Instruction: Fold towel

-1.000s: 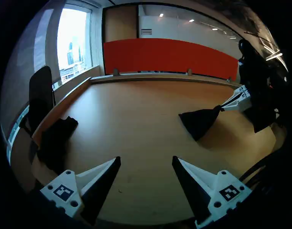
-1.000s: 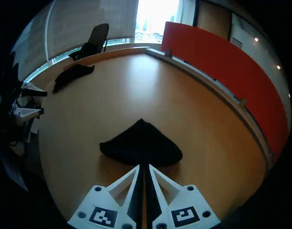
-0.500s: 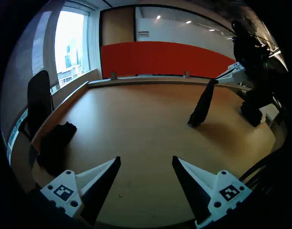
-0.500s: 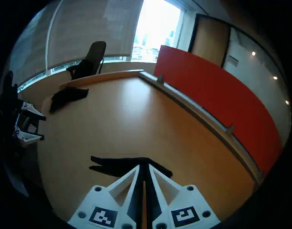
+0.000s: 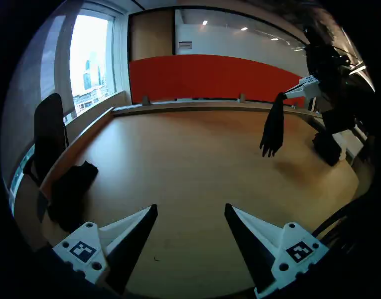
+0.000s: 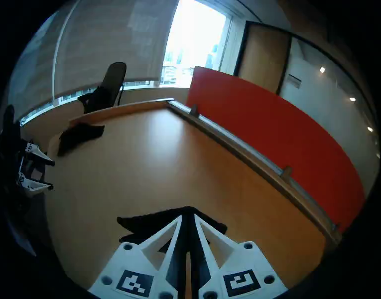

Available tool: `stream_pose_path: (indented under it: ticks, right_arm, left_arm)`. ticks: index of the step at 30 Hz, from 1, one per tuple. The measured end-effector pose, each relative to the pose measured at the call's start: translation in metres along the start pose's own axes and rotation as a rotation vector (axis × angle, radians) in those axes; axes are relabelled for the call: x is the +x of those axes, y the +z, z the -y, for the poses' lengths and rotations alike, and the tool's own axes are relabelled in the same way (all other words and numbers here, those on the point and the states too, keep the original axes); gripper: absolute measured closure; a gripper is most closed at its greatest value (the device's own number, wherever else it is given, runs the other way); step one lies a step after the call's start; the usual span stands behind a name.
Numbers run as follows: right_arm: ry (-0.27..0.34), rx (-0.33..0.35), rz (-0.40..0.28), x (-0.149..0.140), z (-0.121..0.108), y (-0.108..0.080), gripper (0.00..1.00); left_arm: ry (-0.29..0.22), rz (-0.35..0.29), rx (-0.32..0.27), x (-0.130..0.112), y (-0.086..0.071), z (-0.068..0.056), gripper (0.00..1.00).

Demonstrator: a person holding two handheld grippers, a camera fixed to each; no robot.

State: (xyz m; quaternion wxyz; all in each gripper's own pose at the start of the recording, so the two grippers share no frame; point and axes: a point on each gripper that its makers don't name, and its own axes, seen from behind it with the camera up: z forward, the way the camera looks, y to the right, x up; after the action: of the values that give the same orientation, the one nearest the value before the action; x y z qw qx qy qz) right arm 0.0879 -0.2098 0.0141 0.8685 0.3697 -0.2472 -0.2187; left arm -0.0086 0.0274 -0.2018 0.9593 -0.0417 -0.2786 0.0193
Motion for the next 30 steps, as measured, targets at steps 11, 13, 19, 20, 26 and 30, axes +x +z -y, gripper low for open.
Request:
stream_pose_path:
  ticks: [11,13,19,20,26,30]
  right_arm:
    - [0.035,-0.028,-0.013,-0.001,-0.029,-0.013,0.98]
    - [0.036,-0.036,-0.011,-0.003,-0.036,-0.017,0.98]
    - [0.041,-0.055,0.002,-0.013,-0.054,-0.031,0.98]
    - [0.042,-0.058,0.004,-0.015,-0.058,-0.033,0.98]
    - [0.068,-0.082,0.025,-0.029,-0.078,-0.046,0.98]
    - [0.091,-0.091,0.033,-0.037,-0.091,-0.055,0.98]
  left_arm:
    - [0.004,0.002,-0.001,0.003,0.005,-0.003,0.0]
    - [0.005,0.003,0.001,0.003,0.005,-0.003,0.0]
    - [0.008,0.006,0.002,0.005,0.007,-0.005,0.0]
    - [0.008,0.006,0.002,0.005,0.008,-0.005,0.0]
    - [0.008,0.008,-0.002,0.007,0.011,-0.01,0.0]
    - [0.014,0.011,-0.003,0.008,0.012,-0.012,0.0]
